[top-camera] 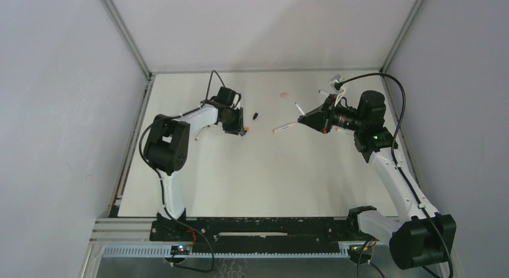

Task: Insert the pens into the pen caps
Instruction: Pick up the pen cap from the center of the board.

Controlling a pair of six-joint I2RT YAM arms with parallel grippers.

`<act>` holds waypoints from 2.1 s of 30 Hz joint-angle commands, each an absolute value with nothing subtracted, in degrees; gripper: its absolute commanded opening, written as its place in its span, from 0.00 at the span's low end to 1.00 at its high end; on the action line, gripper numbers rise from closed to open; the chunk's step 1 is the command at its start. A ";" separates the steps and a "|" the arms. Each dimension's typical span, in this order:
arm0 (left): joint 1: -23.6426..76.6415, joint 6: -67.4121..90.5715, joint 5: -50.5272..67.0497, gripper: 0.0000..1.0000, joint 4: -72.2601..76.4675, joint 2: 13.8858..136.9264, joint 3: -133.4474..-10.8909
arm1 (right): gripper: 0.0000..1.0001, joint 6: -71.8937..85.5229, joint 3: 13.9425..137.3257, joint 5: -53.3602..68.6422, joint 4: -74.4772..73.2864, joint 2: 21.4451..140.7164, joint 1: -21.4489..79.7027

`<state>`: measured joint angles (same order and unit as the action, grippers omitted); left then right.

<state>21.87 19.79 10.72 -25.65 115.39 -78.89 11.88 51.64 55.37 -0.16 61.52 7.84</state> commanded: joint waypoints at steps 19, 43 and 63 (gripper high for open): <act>28.12 0.09 -1.32 0.39 -29.43 116.23 -83.18 | 0.00 11.78 51.50 55.72 2.00 61.00 7.29; 28.12 0.59 5.54 0.35 -29.36 120.21 -86.57 | 0.00 11.60 51.50 55.72 2.11 61.44 7.12; 28.12 -4.22 21.48 0.00 -28.94 103.45 -72.55 | 0.00 -1.59 51.56 61.07 -5.32 59.85 7.12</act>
